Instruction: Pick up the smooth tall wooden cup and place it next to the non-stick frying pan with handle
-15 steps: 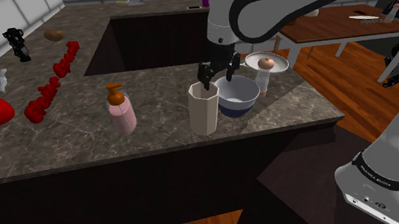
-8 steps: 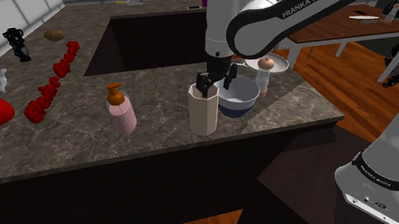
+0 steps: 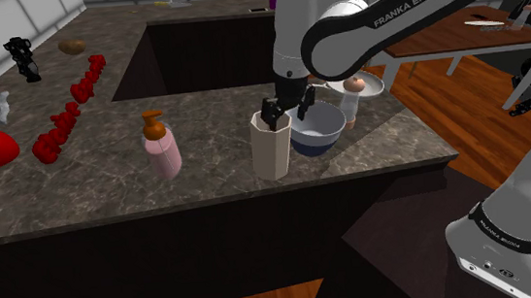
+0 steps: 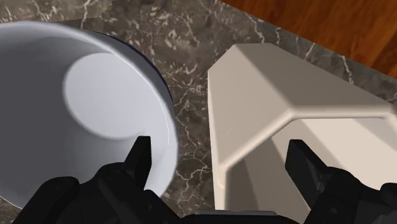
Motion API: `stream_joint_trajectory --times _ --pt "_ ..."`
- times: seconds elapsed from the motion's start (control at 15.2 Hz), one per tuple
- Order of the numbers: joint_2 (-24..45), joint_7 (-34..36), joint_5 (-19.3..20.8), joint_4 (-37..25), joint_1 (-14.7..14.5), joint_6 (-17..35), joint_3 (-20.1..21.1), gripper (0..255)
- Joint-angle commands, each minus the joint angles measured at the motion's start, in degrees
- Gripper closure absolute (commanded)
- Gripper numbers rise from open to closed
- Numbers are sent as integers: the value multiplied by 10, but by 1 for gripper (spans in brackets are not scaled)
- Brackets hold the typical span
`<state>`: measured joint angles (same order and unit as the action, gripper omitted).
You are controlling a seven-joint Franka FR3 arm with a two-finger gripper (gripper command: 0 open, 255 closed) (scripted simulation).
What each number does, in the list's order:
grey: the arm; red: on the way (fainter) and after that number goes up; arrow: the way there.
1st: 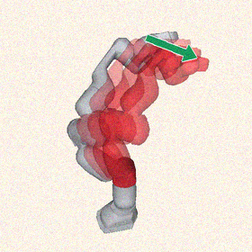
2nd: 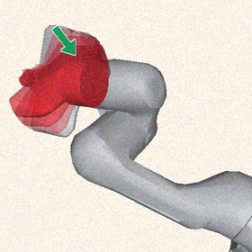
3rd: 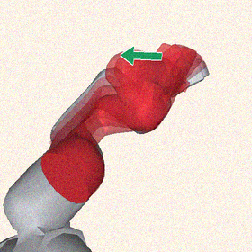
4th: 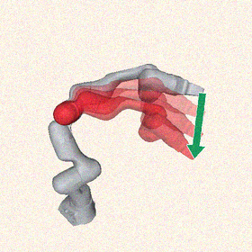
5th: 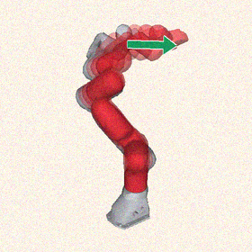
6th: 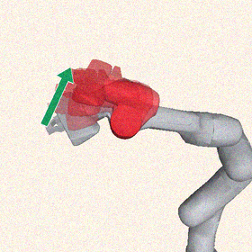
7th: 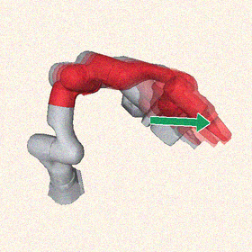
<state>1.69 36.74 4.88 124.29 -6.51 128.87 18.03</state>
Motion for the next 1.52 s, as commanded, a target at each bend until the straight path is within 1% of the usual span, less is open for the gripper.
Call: stream_joint_trajectory --times 0.0,0.59,1.45 --pt "0 0 0 0 0 0 0 255" --pt "0 0 0 0 0 0 0 255" --pt "-41 -18 -20 -58 1 -96 -1 255"
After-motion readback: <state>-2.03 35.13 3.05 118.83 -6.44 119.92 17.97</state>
